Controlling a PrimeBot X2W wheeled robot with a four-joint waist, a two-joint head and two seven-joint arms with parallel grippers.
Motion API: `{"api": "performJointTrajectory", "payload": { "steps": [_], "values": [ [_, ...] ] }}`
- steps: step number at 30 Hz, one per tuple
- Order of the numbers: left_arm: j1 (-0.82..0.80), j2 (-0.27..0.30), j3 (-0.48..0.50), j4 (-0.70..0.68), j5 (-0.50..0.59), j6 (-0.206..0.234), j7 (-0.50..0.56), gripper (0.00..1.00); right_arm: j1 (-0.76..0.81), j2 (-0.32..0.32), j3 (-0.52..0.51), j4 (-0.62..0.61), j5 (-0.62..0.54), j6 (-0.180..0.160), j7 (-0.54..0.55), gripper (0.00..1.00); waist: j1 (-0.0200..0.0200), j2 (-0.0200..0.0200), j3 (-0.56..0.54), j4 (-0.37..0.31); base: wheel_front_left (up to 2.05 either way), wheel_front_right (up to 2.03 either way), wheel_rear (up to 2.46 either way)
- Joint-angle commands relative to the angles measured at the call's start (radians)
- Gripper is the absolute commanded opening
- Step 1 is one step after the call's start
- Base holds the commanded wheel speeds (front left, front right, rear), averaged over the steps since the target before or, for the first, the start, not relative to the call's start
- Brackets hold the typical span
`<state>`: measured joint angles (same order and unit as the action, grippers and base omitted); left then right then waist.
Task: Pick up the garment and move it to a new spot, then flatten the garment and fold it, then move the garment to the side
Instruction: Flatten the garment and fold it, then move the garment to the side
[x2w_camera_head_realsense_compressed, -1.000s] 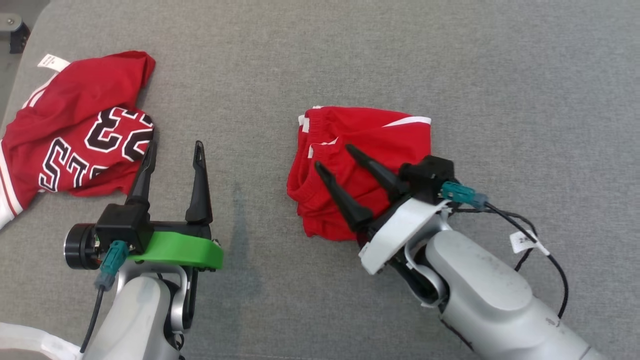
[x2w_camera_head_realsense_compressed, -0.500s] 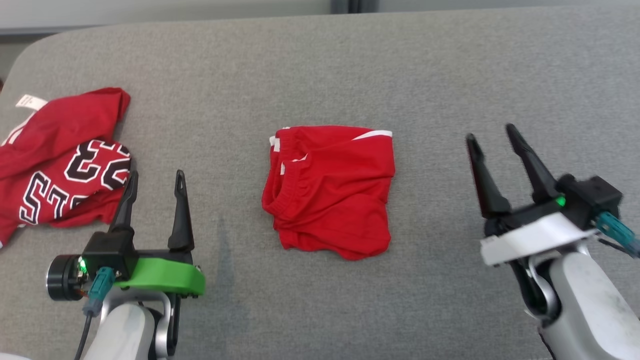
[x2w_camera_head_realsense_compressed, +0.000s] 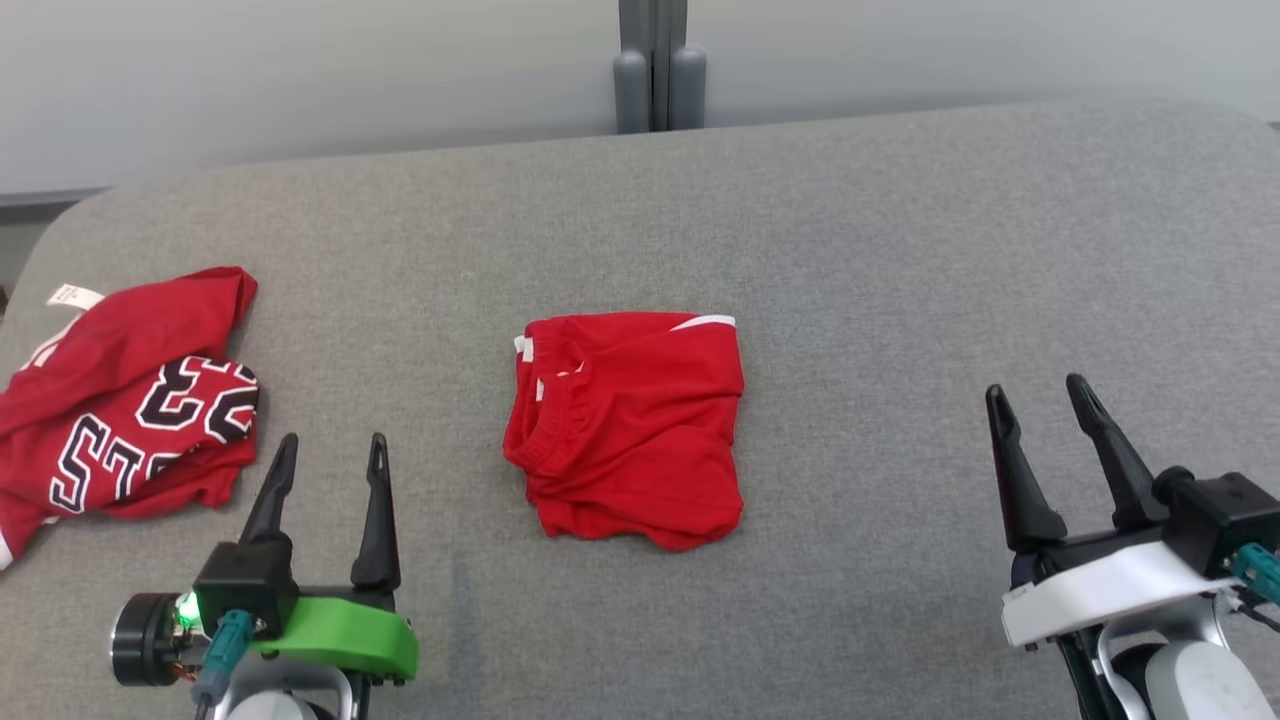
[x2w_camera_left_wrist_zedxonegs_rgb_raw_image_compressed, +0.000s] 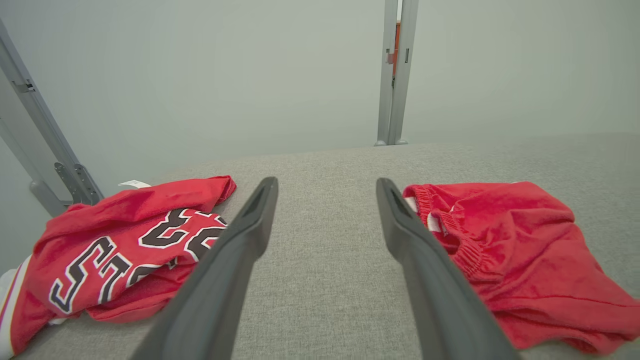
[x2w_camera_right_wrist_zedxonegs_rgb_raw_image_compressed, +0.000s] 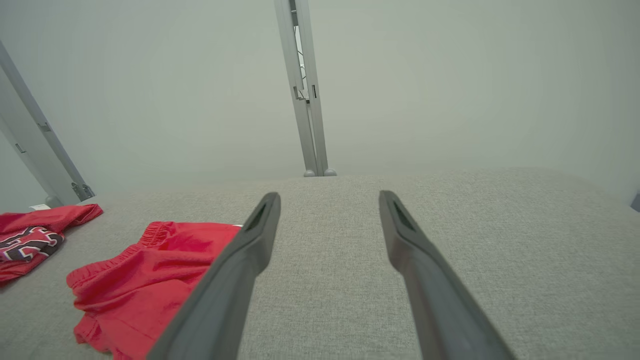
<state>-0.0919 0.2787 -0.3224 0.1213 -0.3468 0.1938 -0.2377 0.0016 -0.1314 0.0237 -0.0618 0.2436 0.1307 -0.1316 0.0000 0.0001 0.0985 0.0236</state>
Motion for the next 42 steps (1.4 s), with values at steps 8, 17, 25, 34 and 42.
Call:
{"api": "performJointTrajectory", "payload": {
  "steps": [8, 17, 25, 34, 42],
  "values": [
    [0.057, 0.007, -0.013, -0.003, 0.005, 0.012, 0.008, 1.00, 0.073, 0.013, -0.017, -0.033, -0.006, 0.000, 0.032, 1.00, 0.0000, -0.0001, -0.063, -0.003, 0.00, 0.00, 0.00],
    [0.070, 0.011, -0.015, -0.005, -0.006, 0.020, 0.010, 1.00, 0.090, 0.016, -0.027, -0.057, -0.003, 0.000, 0.056, 1.00, 0.0000, -0.0001, -0.075, -0.001, 0.00, 0.00, 0.00],
    [0.061, 0.012, -0.016, 0.001, -0.012, 0.019, 0.006, 1.00, 0.096, 0.024, -0.032, -0.069, -0.010, 0.000, 0.066, 1.00, 0.0000, -0.0001, -0.076, 0.002, 0.00, 0.00, 0.00],
    [-0.010, 0.006, -0.018, -0.029, -0.003, 0.005, -0.007, 1.00, 0.046, 0.019, -0.030, -0.047, -0.009, 0.000, 0.082, 1.00, 0.0000, -0.0001, 0.006, 0.041, 0.00, 0.00, 0.00],
    [-0.119, -0.020, -0.023, -0.042, 0.021, -0.019, -0.021, 1.00, -0.092, 0.019, 0.085, 0.115, 0.028, 0.000, 0.100, 1.00, 0.0000, -0.0001, 0.141, 0.122, 0.00, 0.00, 0.00]
  ]
}}
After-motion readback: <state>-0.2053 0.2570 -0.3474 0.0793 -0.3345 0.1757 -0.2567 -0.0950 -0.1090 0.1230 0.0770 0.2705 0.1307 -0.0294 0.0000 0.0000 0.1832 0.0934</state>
